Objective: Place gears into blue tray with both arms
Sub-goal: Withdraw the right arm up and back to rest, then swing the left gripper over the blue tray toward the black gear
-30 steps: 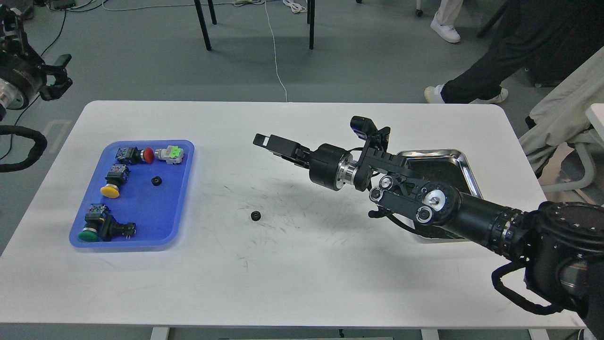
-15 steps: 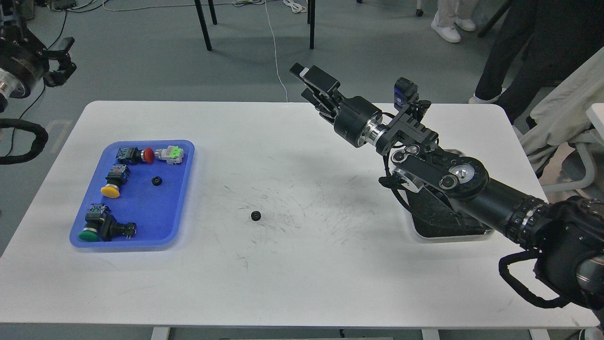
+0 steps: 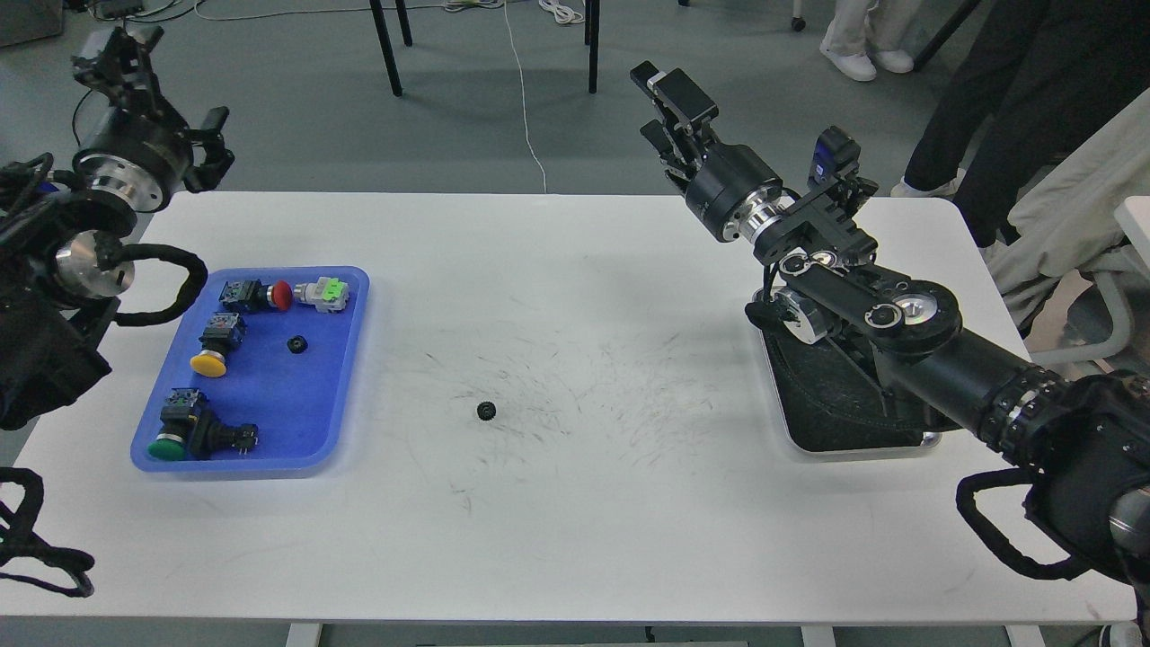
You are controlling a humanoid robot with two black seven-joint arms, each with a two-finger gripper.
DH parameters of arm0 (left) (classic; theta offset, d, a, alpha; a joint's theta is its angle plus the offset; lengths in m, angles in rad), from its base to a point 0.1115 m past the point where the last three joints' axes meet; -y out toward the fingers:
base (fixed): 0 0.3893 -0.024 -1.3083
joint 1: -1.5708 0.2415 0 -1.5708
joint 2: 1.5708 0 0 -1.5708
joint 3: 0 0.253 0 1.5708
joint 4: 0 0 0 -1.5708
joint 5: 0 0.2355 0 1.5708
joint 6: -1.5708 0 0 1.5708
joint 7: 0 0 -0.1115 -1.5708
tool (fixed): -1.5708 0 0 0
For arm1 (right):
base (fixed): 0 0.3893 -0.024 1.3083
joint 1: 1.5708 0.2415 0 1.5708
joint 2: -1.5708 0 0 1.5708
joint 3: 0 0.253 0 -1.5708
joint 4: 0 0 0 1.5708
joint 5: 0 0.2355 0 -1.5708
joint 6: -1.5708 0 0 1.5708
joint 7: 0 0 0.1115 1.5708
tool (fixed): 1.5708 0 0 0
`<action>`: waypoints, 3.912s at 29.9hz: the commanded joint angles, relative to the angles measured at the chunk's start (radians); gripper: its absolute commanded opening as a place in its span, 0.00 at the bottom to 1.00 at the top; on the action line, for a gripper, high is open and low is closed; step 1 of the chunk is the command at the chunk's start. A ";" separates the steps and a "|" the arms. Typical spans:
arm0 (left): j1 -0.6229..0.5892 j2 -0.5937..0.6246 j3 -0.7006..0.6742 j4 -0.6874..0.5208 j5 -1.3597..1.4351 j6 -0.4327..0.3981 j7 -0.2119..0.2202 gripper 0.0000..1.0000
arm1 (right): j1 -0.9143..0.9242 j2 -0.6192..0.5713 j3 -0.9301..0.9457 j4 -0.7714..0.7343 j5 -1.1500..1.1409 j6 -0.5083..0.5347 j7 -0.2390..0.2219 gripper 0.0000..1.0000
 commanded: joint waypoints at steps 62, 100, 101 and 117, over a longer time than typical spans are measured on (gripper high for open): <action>-0.147 0.285 0.164 -0.685 0.067 0.663 0.070 0.95 | -0.186 -0.271 0.090 0.000 0.497 -0.054 0.000 0.94; -0.342 0.296 0.912 -0.945 0.579 0.562 0.052 0.97 | -0.211 -0.276 0.090 0.000 0.497 -0.048 0.000 0.94; -0.345 0.291 0.932 -0.945 0.625 0.563 0.047 0.97 | -0.211 -0.276 0.090 0.000 0.497 -0.048 0.000 0.94; -0.436 0.241 1.022 -0.891 0.746 0.556 -0.188 0.98 | -0.213 -0.282 0.081 0.000 0.496 -0.043 0.000 0.94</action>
